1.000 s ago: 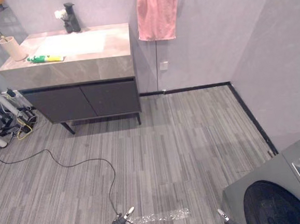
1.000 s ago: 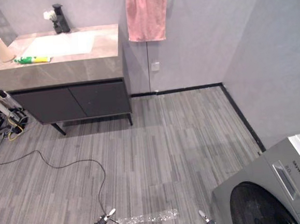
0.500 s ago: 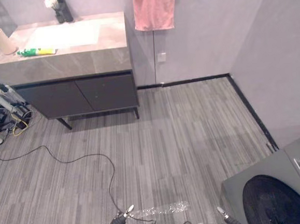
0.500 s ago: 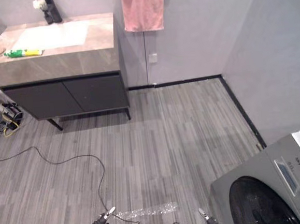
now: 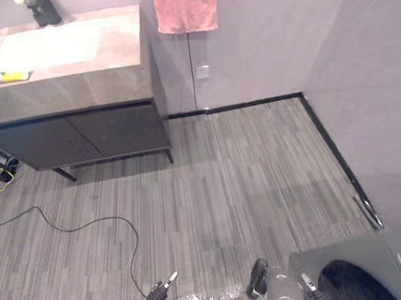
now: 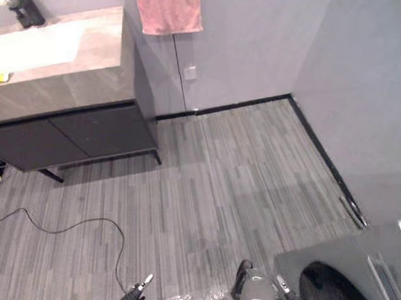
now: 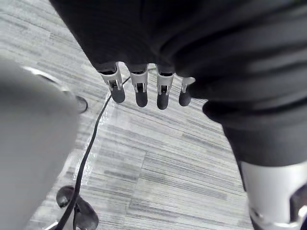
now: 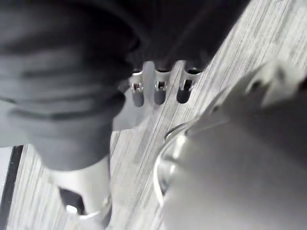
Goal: Organize washtable
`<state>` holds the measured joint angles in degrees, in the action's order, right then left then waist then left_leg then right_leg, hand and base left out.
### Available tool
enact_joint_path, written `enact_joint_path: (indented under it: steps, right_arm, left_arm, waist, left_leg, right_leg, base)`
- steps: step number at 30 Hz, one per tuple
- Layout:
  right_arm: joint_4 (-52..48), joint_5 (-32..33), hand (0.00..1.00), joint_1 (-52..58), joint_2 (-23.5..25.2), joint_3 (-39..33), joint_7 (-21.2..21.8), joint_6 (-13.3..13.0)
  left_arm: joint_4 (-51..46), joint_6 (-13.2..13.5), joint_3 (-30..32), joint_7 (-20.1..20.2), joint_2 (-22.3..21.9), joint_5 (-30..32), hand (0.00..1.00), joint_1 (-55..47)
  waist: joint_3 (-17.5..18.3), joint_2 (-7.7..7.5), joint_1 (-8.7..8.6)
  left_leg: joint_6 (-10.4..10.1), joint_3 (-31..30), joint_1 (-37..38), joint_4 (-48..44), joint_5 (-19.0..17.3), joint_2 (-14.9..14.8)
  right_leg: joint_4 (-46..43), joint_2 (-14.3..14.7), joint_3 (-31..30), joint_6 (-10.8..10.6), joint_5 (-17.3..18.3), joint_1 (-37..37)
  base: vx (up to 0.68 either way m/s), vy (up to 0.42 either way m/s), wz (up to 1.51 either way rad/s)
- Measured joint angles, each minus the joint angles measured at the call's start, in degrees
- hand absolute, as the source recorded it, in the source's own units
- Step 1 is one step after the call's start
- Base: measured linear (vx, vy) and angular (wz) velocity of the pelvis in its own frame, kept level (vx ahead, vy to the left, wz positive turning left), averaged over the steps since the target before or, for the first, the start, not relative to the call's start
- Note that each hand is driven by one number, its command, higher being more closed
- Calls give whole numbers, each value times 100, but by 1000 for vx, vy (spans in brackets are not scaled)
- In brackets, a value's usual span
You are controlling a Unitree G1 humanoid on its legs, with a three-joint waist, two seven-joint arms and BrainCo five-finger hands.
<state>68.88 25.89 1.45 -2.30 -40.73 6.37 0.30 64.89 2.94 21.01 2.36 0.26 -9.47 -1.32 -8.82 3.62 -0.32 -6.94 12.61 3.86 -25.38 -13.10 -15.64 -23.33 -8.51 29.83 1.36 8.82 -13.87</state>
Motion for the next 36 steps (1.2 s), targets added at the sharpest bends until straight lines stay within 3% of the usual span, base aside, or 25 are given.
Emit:
enact_joint_path:
  steps: [2, 3, 4, 6, 9, 10, 12, 13, 14, 15, 17, 19, 20, 21, 22, 23, 25, 27, 28, 29, 31, 32, 33, 34, 36]
  right_arm:
    - [41, -2, 0, 69, -15, 12, -17, 6]
    - [67, -2, 0, 76, -42, 33, -20, 5]
    - [66, -15, 0, -1, -85, 107, -25, 1]
    - [148, -74, 0, -137, -176, 168, -34, 45]
    - [239, -79, 0, -433, -119, 269, -58, 14]
    - [215, -73, 0, -484, -130, 223, -64, -8]
    - [90, -74, 0, -499, -167, 278, -69, -70]
    - [-17, -75, 0, -517, -169, 291, -68, -121]
    - [-23, -77, 0, -463, -201, 284, -103, -154]
    - [-45, -78, 0, -411, -112, 284, -104, -160]
    - [-7, -122, 0, -286, -5, 352, -93, -179]
    - [116, -153, 0, -246, 62, 334, -20, -186]
    - [219, -200, 0, -192, 87, 281, 4, -156]
    - [231, -209, 0, -156, 88, 276, 13, -145]
    - [218, -211, 0, -149, 86, 276, 22, -141]
    - [207, -228, 0, -145, 83, 248, 46, -139]
    - [96, -251, 0, -21, 62, 226, 107, -188]
    - [-129, -296, 0, 159, 58, 251, 118, -144]
    - [-203, -328, 0, 313, 120, 240, 122, -114]
    - [-208, -338, 0, 370, 164, 216, 126, -95]
    - [-135, -380, 0, 606, 340, 105, 105, 11]
    - [-130, -367, 0, 639, 351, 59, 105, 13]
    - [-133, -396, 0, 658, 274, 33, 100, 11]
    - [-132, -402, 0, 652, 236, 52, 108, 14]
    - [-246, -395, 0, 559, 169, 164, 114, 16]
  left_arm:
    - [-157, 69, 228, -15, -43, -181, 0, -204]
    - [-287, 71, 223, -6, 1, -241, 0, -218]
    - [-406, 67, 205, -3, 33, -345, 0, -197]
    - [-455, 77, 184, -6, 27, -366, 0, -191]
    - [-463, 72, 178, -14, 71, -563, 0, -201]
    - [-457, 71, 174, -18, 87, -574, 0, -231]
    - [-457, 73, 168, -24, 70, -568, 0, -340]
    - [-435, 65, 161, -23, 19, -566, 0, -373]
    - [-332, 44, 197, -21, 28, -566, 0, -423]
    - [-343, 31, 328, -8, 85, -565, 0, -455]
    - [-341, 28, 443, -22, 125, -600, 0, -531]
    - [-244, 25, 382, -11, 239, -582, 0, -484]
    - [-202, 17, 297, -12, 335, -577, 0, -451]
    - [-247, 18, 208, -11, 319, -577, 0, -396]
    - [-274, 24, 186, -6, 278, -580, 0, -359]
    - [-326, 27, 163, -9, 207, -582, 0, -307]
    - [-410, 46, 106, -10, 83, -584, 0, -142]
    - [-476, 69, 127, -16, -107, -581, 0, 15]
    - [-485, 78, 168, -16, -122, -573, 0, 14]
    - [-485, 78, 172, -15, -122, -569, 0, 17]
    - [-572, 75, 370, -17, -171, -561, 0, -16]
    - [-587, 74, 484, -17, -204, -551, 0, -32]
    - [-608, 68, 653, -5, -343, -545, 0, -177]
    - [-630, 68, 709, -2, -399, -519, 0, -195]
    - [-644, 62, 896, -5, -480, -486, 0, -143]
  waist:
    - [-58, 63, 108]
    - [-68, 65, 171]
    - [-105, -6, 224]
    - [-122, -79, 298]
    - [-200, -158, 499]
    - [-235, -198, 558]
    - [-211, -151, 602]
    - [-203, 10, 595]
    - [-166, -72, 682]
    - [-88, -234, 731]
    - [65, -521, 752]
    - [63, -734, 661]
    - [69, -782, 550]
    - [38, -732, 501]
    - [12, -689, 493]
    - [-12, -595, 435]
    - [-13, -379, 418]
    - [-51, -310, 426]
    - [-17, -242, 419]
    - [39, -290, 387]
    - [201, -523, 370]
    - [233, -504, 383]
    - [349, -300, 407]
    - [360, -244, 384]
    - [371, -82, 304]
  left_leg:
    - [537, -24, -638, -2019, 541, -609]
    - [503, -159, -904, -2834, 517, -661]
    - [449, -407, -1364, -3665, 485, -402]
    - [248, -489, -1849, -3791, 336, -49]
    - [208, -211, -2669, -2428, 225, 407]
    - [196, -52, -2738, -1135, 292, 618]
    - [185, 54, -2728, 772, 718, 764]
    - [134, 64, -2836, 1320, 818, 738]
    - [433, 11, -2960, 1192, 1389, 784]
    - [528, 41, -2921, 1124, 1480, 930]
    - [964, -118, -2650, 1124, 1807, 1241]
    - [1039, -88, -2354, 917, 1481, 1477]
    - [1106, -210, -2099, 701, 1147, 1623]
    - [1166, -318, -1764, 579, 925, 1693]
    - [1207, -382, -1523, 636, 874, 1730]
    - [1242, -496, -1076, 894, 845, 1757]
    - [1152, -765, -361, 1427, 706, 1730]
    - [1091, -892, 12, 1541, 511, 1678]
    - [1004, -1043, 121, 1464, 307, 1627]
    - [959, -1125, 137, 1384, 191, 1623]
    - [673, -1458, 250, 964, -354, 1541]
    - [588, -1491, 302, 868, -457, 1433]
    - [492, -1367, 272, 606, -500, 1160]
    - [479, -1252, 131, 261, -489, 1038]
    - [188, -732, -720, -1620, -111, 415]
  right_leg:
    - [392, 477, -39, 156, 172, 651]
    - [612, 633, -138, 196, 199, 981]
    - [1031, 765, -329, 197, 200, 1487]
    - [1379, 817, -523, 196, 199, 1847]
    - [1864, 857, -897, 194, 198, 2404]
    - [2037, 816, -1018, 146, 228, 2625]
    - [2336, 852, -1168, -92, 371, 2931]
    - [2487, 1005, -1259, -196, 444, 3103]
    - [2555, 926, -1365, -318, 662, 3389]
    - [2480, 745, -1432, -395, 764, 3425]
    - [630, 249, -1811, -453, 805, 2783]
    - [-1145, -96, -2152, -1045, 310, 2188]
    - [-2337, -180, -2497, -1574, -472, 1811]
    - [-3326, -259, -2589, -1611, -494, 1437]
    - [-3657, -299, -2519, -1468, -406, 1243]
    - [-3921, -379, -2316, -1051, -121, 924]
    - [-3337, -547, -1712, -650, 397, 333]
    - [-1771, -642, -1305, -533, 434, 150]
    - [-402, -533, -1349, -607, 185, 159]
    - [187, -459, -1506, -647, -30, 162]
    - [1003, -350, -2013, -609, -1141, 312]
    - [939, -273, -1968, -587, -1291, 396]
    - [860, -74, -1726, -457, -1033, 499]
    - [880, -18, -1590, -467, -939, 600]
    - [972, 182, -1051, -349, -698, 1046]
  base:
    - [577, -411, -40]
    - [665, -407, -70]
    - [524, -281, -54]
    - [470, -213, -56]
    - [474, -117, -78]
    - [473, -2, -79]
    - [439, 49, -57]
    - [534, 149, -55]
    - [679, 186, -51]
    - [649, 167, -51]
    - [758, 232, -30]
    - [680, 200, 27]
    - [629, 120, 66]
    - [617, 110, 59]
    - [586, 79, 43]
    - [544, 62, 33]
    - [531, 25, 38]
    - [379, -59, 44]
    - [353, -103, 58]
    - [371, -170, 79]
    - [465, -274, 82]
    - [520, -300, 60]
    - [424, -218, 43]
    - [460, -226, 74]
    - [414, -201, 90]
